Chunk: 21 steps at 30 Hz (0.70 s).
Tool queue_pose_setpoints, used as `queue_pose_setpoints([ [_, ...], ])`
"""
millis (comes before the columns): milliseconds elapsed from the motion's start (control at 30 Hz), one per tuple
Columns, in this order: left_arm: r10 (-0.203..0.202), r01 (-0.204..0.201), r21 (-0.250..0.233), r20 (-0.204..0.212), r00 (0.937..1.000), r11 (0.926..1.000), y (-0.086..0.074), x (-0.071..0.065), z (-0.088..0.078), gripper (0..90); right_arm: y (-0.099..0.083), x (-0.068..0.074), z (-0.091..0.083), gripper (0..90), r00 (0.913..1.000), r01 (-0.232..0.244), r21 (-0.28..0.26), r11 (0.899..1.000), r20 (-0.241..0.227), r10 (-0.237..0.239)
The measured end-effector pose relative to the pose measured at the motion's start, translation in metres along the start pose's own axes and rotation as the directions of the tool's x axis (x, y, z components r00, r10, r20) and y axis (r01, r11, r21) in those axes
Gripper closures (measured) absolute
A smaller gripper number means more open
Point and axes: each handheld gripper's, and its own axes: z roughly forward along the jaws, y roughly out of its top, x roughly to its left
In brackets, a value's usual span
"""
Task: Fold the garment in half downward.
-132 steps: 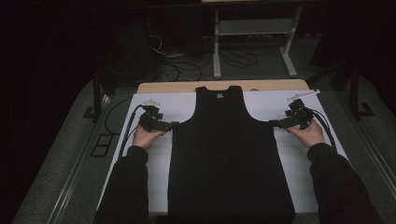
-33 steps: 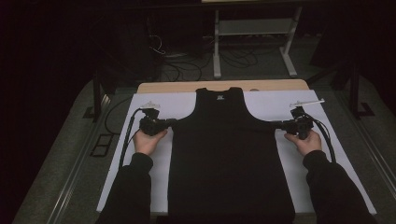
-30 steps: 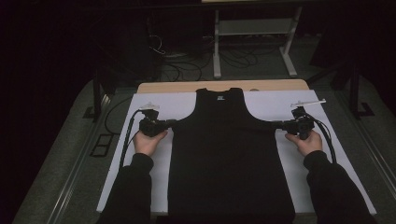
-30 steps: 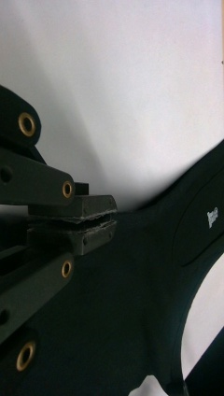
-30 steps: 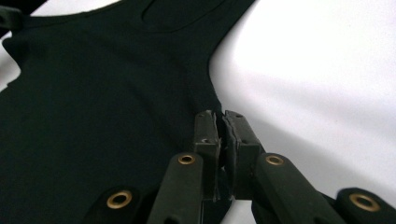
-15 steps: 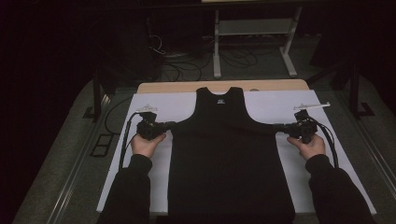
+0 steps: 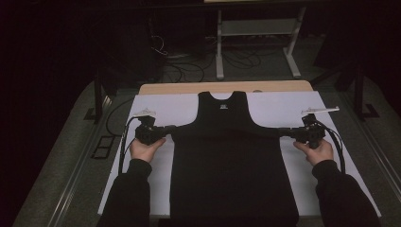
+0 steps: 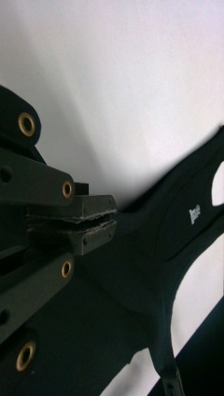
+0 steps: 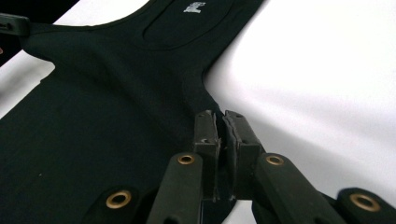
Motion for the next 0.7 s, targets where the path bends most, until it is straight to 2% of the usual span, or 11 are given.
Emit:
queue_pose_setpoints([
  [267, 0.005, -0.005, 0.019, 0.004, 1.0000, 0.9998, -0.005, -0.005, -0.004, 85.4, -0.005, 0.007, -0.006, 83.0, 0.9999, 0.011, 0.000, 1.000, -0.010, -0.011],
  [700, 0.008, -0.009, 0.016, 0.017, 0.9998, 0.9998, -0.010, -0.011, -0.011, 85.4, -0.010, 0.012, -0.011, 82.8, 0.9998, 0.010, 0.002, 1.000, -0.016, -0.010],
])
